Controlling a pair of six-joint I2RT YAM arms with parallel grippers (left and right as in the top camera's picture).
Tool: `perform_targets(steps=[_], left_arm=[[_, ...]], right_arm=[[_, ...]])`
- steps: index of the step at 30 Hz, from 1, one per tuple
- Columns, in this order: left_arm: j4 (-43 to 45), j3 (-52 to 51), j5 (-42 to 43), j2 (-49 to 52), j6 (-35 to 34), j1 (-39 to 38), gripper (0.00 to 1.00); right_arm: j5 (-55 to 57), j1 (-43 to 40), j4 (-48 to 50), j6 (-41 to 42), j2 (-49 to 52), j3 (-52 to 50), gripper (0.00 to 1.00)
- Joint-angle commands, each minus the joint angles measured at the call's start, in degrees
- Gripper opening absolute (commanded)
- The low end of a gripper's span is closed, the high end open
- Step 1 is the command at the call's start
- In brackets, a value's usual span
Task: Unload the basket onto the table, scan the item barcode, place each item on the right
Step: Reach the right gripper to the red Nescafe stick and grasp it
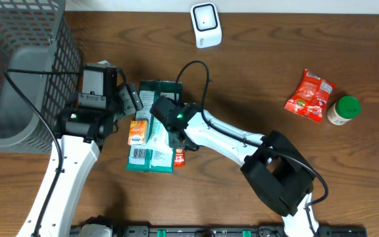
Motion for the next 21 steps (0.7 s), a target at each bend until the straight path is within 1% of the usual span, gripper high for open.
perform_targets(steps=[1,8,11,13,15,21], left_arm=[[-0.02,0.24,-0.55,0.22,0.50,0.24,0.84],[-0.02,0.24,-0.55,0.22,0.50,0.24,0.85],[-0.02,0.24,-0.55,0.22,0.50,0.24,0.84],[-0.02,0.24,-0.55,0.22,0.50,0.24,0.85],[-0.02,0.24,-0.55,0.22,0.50,0.24,0.84],[-0.02,0.24,-0.55,0.22,0.52,0.24,0.84]], right_arm=[[2.75,-0.74,-0.48,0.59,-1.27,-0.48,0.13],[-3.21,-1.92,0.42,-2.78,-2.21,0.55,0.17],[-3.78,-1.90,0.35,-3.78,-4.04,0.68,0.19],[-3.78,-1.90,0.50,-3.72,-5.70,0.68,0.23],[-3.78,-1.90,1.11,-3.69,-6.27,0.68,0.24],[-3.74,-1.44,2.27,-1.53,-5.40,0.61,0.23]])
